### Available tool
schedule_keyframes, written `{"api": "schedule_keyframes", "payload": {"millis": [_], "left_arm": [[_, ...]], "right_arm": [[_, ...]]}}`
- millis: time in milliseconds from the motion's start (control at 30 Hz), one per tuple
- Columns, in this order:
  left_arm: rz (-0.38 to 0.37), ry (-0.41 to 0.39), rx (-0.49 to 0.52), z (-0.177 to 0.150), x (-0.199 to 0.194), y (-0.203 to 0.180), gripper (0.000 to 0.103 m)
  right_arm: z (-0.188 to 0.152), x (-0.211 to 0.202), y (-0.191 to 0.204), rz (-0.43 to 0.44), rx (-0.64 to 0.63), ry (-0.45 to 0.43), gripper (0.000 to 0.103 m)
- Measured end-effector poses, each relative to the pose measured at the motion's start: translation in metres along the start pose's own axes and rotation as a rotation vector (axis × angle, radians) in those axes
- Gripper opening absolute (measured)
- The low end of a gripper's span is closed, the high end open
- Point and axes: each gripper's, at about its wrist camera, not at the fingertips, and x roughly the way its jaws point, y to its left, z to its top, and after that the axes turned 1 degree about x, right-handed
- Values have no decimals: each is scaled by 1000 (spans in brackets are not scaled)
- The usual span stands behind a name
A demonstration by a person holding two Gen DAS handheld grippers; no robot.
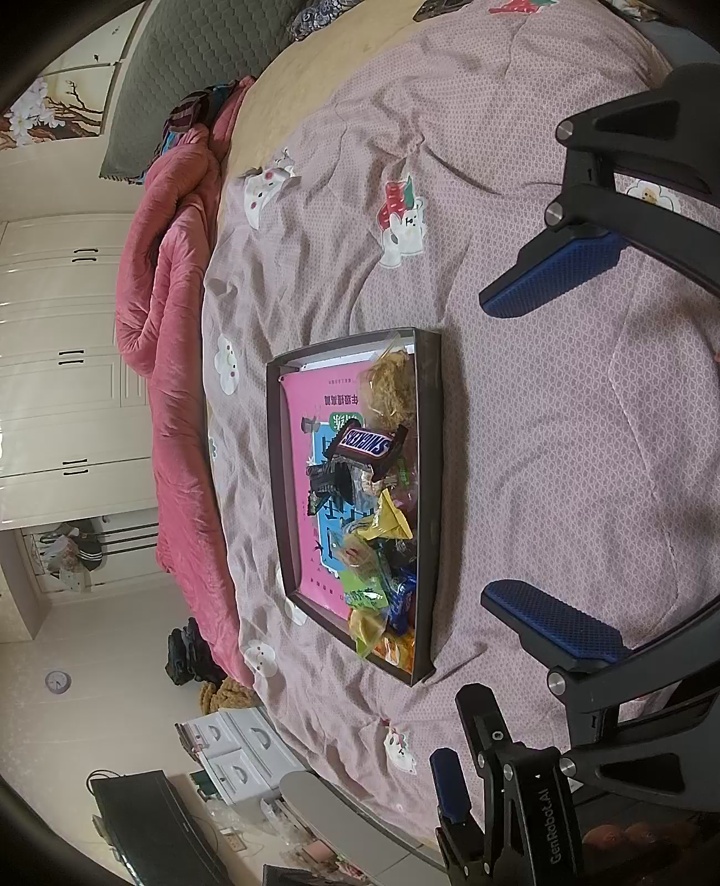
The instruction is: Organize snacks
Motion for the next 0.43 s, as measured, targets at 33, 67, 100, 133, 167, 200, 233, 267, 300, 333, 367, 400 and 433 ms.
{"api": "schedule_keyframes", "payload": {"millis": [33, 67, 100, 133, 167, 200, 233, 267, 300, 333, 367, 400, 433], "left_arm": [[-1, 3, -1, 0, 1, 0, 82], [-1, 5, -2, 0, 2, 1, 82], [-3, 7, -6, 1, 3, 2, 82], [-5, 7, -10, 1, 5, 3, 82], [-3, 5, -11, 1, 5, 3, 82], [-1, 0, -13, 2, 7, 4, 82], [-4, -5, -15, 3, 9, 6, 82], [-6, -8, -19, 5, 11, 9, 82], [0, -18, -21, 8, 12, 13, 82], [14, -34, -25, 10, 14, 18, 82], [27, -46, -33, 13, 15, 26, 82], [37, -54, -38, 16, 16, 33, 84], [55, -62, -48, 21, 19, 44, 84]], "right_arm": [[0, 0, 0, -1, 0, 1, 96], [0, 0, 0, 0, 1, 1, 96], [0, 0, 0, 0, 2, 1, 96], [0, 1, -1, 1, 4, 1, 96], [1, 2, -2, 1, 5, 0, 96], [1, 3, -3, 0, 6, -2, 96], [3, 6, -5, -3, 6, -3, 96], [4, 8, -8, -6, 9, -4, 98], [5, 11, -12, -10, 16, -5, 99], [8, 15, -18, -19, 28, -11, 99], [12, 19, -26, -31, 42, -16, 99], [15, 23, -34, -37, 62, -18, 100], [18, 27, -44, -42, 84, -20, 101]]}}
